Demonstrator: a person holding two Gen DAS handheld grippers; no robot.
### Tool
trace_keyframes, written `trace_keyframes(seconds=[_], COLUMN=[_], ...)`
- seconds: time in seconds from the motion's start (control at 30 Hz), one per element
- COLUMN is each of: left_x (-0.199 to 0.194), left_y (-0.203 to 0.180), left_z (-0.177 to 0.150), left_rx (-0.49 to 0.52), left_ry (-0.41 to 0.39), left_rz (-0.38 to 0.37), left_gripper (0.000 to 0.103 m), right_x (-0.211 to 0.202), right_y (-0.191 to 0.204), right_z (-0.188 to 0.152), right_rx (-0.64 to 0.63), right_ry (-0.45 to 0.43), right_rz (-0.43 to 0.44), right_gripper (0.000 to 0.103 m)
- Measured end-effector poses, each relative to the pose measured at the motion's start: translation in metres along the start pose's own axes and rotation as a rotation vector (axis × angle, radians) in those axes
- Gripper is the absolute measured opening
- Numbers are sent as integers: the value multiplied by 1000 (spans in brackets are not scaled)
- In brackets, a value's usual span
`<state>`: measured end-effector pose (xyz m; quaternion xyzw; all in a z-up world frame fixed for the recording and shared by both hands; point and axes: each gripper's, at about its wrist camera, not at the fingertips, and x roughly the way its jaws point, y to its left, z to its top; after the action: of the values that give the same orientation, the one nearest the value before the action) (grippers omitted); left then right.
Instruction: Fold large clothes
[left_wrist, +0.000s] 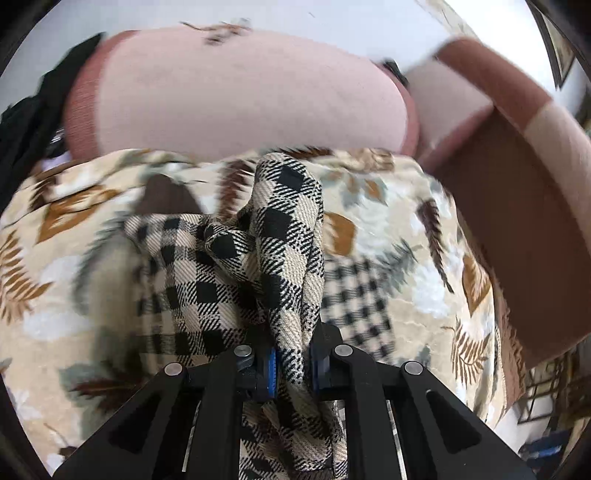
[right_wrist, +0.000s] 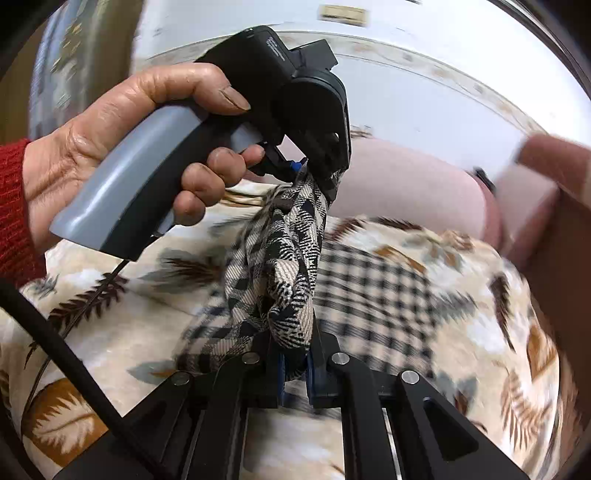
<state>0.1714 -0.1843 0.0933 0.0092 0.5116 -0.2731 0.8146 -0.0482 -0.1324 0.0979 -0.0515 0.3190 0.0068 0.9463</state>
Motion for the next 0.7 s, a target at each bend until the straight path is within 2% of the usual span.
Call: trace_keyframes(seconds=[0.1,0.27,0.43,0.57,0.63,0.67,0.7], left_x=[33,82,114,117,106,97,89], left_y=[-39,-78,-93,-93,-90,-88,-87], left_z=[4,9,6,6,6,6,5], left_rx=[30,51,74,59,45,37,36], left_ry=[48,94,120,113,89,76,67], left_rz=[18,77,122,85,55,24,7], left_gripper=[12,12,14,21,28,30,34], right_x=[-4,6,28,44,47,46,43], right_y=[-32,-87,-138,-161,-170,-177,-182], right_z=[-14,-31,-50,-64,-66,-65,-65], right_rx=[99,277,510,629,657,670,681], right_ry=[14,85,187,261,273,267,254], right_rz=[-19,-23,69,140,139,129,121], right_gripper=[8,8,8,10,24,35,39])
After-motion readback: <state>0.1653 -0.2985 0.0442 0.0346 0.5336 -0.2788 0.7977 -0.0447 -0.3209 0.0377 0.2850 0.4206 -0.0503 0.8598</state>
